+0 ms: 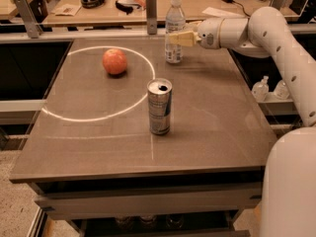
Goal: Pick blue plastic bottle
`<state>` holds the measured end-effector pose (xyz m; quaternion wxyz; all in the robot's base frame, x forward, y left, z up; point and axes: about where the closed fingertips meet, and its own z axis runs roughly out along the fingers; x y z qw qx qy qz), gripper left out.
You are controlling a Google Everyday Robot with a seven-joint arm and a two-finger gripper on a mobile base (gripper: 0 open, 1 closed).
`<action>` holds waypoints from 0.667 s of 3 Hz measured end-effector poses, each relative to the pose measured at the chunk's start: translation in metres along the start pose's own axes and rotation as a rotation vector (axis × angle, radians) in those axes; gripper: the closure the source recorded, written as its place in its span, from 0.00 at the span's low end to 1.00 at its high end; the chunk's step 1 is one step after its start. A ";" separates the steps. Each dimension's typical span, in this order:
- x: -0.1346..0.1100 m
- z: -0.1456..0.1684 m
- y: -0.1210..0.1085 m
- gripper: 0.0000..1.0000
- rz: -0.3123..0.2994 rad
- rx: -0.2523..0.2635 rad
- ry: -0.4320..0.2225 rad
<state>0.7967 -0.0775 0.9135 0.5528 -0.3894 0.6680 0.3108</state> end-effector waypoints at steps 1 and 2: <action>-0.041 -0.025 0.011 1.00 -0.040 -0.061 -0.039; -0.043 -0.026 0.011 1.00 -0.043 -0.063 -0.040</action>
Offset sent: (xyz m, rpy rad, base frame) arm -0.0244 -0.0258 0.0767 0.0198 -0.0694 0.0800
